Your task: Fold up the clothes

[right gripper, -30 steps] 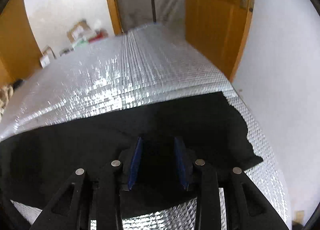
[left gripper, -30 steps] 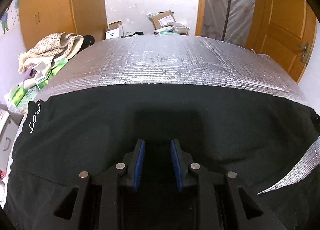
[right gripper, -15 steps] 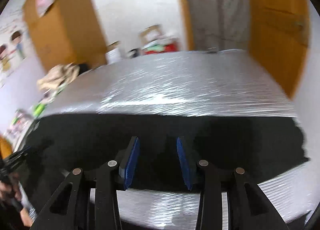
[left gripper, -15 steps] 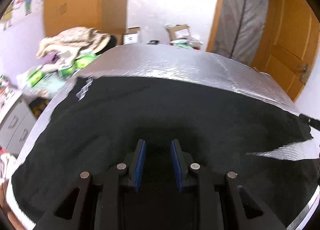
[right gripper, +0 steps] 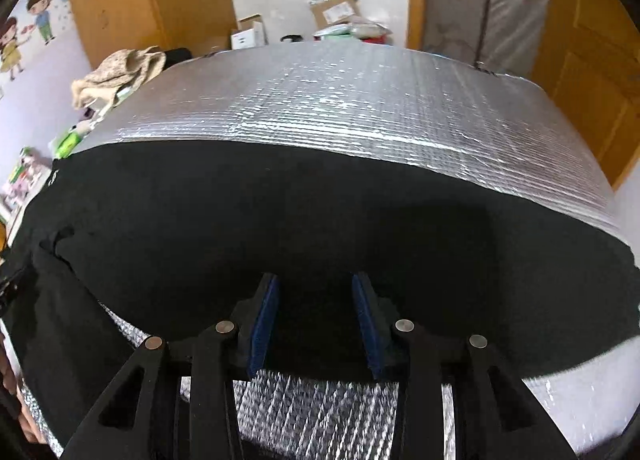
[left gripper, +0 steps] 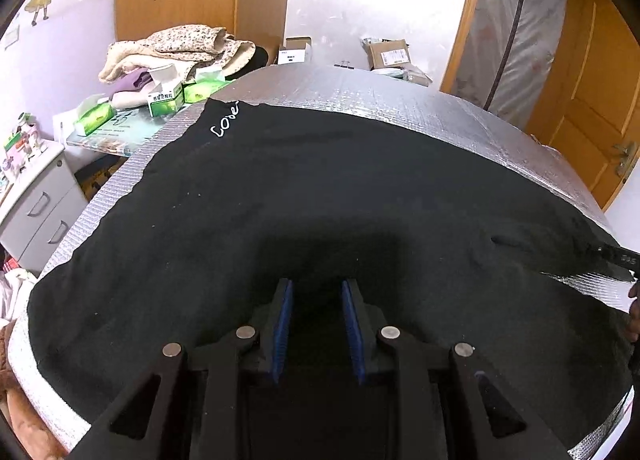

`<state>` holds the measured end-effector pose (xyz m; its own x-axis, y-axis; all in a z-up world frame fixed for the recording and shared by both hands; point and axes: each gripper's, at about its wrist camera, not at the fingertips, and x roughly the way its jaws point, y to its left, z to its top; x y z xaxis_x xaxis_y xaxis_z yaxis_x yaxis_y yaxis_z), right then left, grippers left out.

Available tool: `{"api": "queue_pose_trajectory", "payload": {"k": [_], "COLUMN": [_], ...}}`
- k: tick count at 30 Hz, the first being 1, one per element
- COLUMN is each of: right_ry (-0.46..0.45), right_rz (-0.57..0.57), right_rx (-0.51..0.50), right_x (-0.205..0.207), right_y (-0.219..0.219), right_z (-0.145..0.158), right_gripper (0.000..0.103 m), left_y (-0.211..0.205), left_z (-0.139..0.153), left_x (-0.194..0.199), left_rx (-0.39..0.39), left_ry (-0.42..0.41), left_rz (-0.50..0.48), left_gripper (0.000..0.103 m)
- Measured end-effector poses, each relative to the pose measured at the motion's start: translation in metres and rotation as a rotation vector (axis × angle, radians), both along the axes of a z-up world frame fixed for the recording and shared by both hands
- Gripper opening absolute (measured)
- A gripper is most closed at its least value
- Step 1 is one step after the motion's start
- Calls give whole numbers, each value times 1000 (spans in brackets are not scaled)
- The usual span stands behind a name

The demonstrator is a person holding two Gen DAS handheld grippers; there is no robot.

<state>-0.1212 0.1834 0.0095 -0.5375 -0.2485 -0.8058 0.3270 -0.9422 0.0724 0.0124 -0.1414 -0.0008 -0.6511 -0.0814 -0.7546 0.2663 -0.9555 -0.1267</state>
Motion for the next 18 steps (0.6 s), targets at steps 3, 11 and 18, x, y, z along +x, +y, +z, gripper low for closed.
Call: {"api": "queue_pose_trajectory", "payload": {"k": [3,11,18], "right_ry": [27,-6,-25], "right_rz": [58,202,173], "right_rx": [-52,-44,-51], "right_x": [17,18,11], "right_y": [-13,-72,-75], "right_z": [14,1,1], "right_gripper": [39,38,39], "left_y": [-1,-5,-32], "left_z": [1,3,22], "left_x": [1,4,9], "left_rx": [3,12,-5], "left_ry": [5,18,63], "left_rz": [5,18,80], "left_gripper": [27,27,26]}}
